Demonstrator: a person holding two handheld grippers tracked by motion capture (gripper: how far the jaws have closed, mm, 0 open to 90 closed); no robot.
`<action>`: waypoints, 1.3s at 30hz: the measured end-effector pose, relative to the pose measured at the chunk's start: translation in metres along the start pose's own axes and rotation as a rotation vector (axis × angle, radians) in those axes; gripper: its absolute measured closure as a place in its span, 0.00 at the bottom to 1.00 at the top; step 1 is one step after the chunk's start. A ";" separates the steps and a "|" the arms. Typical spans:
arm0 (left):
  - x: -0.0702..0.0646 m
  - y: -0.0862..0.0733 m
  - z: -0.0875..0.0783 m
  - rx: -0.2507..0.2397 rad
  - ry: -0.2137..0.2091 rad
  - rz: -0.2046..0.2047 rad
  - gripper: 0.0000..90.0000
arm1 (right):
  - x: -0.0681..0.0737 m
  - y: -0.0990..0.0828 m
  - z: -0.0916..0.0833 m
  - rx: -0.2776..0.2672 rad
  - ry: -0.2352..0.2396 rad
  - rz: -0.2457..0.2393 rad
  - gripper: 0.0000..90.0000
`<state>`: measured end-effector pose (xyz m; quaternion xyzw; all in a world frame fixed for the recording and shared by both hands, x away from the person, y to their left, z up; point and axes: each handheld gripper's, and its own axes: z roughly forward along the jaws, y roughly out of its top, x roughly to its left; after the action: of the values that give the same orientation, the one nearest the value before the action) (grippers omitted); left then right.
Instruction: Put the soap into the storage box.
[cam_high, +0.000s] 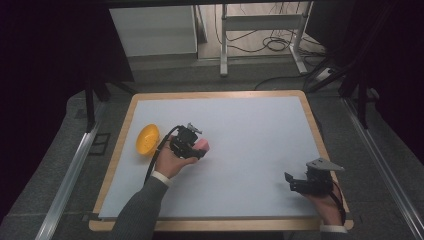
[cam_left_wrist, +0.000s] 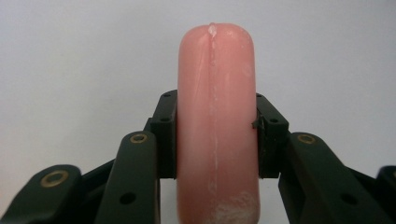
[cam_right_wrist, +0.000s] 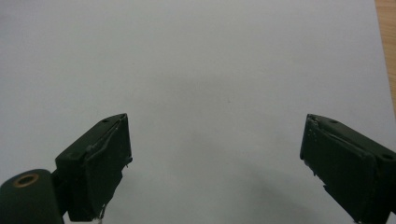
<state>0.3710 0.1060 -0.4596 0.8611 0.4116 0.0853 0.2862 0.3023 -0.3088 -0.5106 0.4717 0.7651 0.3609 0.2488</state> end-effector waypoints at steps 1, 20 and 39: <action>0.001 0.000 0.000 0.000 -0.002 -0.003 0.67 | 0.000 0.000 0.000 0.003 0.000 0.000 0.09; 0.019 -0.007 -0.012 -0.008 0.026 -0.042 0.67 | -0.001 0.000 0.000 0.000 -0.004 0.001 0.09; 0.036 -0.015 -0.026 -0.030 0.049 -0.083 0.67 | 0.000 0.000 0.000 0.005 -0.004 0.004 0.09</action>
<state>0.3746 0.1511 -0.4501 0.8365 0.4524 0.1007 0.2922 0.3022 -0.3090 -0.5108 0.4745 0.7646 0.3586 0.2484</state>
